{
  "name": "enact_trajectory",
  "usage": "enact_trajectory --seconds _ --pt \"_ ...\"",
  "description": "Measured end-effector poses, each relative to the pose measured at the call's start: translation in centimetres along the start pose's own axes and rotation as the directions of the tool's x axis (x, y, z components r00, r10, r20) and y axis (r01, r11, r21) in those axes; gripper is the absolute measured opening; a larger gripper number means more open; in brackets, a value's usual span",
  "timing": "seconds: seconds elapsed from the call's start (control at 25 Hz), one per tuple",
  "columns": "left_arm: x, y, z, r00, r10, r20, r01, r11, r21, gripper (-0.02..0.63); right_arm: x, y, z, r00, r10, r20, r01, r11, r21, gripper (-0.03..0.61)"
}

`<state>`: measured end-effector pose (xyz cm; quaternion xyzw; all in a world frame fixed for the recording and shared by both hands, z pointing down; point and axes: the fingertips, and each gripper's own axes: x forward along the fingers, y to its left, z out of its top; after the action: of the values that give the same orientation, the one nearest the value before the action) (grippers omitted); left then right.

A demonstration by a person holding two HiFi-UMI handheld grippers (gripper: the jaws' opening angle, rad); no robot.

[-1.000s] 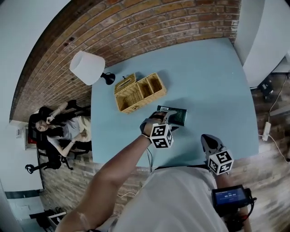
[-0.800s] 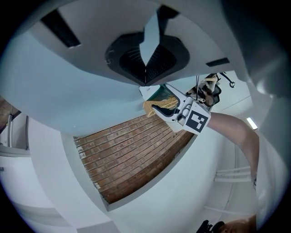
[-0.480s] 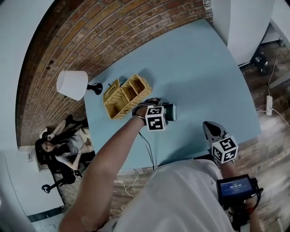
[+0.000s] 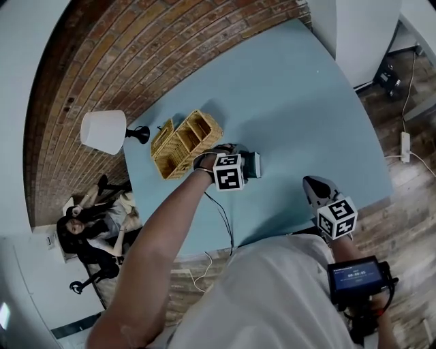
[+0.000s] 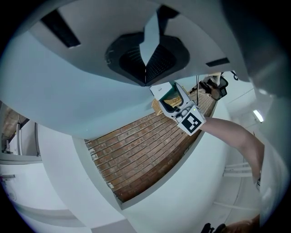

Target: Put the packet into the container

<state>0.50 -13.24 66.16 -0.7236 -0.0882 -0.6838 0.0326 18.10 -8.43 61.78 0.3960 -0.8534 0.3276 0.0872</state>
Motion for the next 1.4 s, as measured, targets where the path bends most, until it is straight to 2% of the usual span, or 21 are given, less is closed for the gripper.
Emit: enact_trajectory --seconds 0.16,0.4,0.56,0.96,1.24,1.4 --pt "-0.6 0.0 -0.7 1.0 0.026 0.006 -0.026 0.999 -0.019 0.377 1.1 0.5 0.5 1.0 0.017 -0.001 -0.017 1.0 -0.008 0.011" --pt "-1.5 -1.5 -1.5 0.996 0.084 0.033 -0.08 0.992 -0.095 0.359 2.1 2.1 0.4 0.997 0.076 -0.024 -0.076 0.996 -0.037 0.011" --pt "-2.5 -2.6 -1.4 0.987 0.145 0.07 -0.132 0.978 -0.161 0.351 2.4 2.9 0.1 0.993 0.108 -0.043 -0.11 0.993 -0.047 0.011" --pt "-4.8 -4.8 -1.7 0.947 0.29 0.137 -0.234 0.917 -0.323 0.344 3.8 5.1 -0.2 0.975 0.189 -0.114 -0.199 0.976 -0.088 0.011" --pt "-7.4 -6.0 -3.4 0.907 0.39 0.16 -0.284 0.845 -0.453 0.344 5.1 7.4 0.2 0.965 0.214 -0.151 -0.233 0.965 -0.123 0.011" --pt "-7.6 -7.0 -5.5 0.896 0.422 0.138 -0.304 0.809 -0.504 0.344 6.6 8.7 -0.7 0.956 0.24 -0.171 -0.264 0.955 -0.136 0.011"
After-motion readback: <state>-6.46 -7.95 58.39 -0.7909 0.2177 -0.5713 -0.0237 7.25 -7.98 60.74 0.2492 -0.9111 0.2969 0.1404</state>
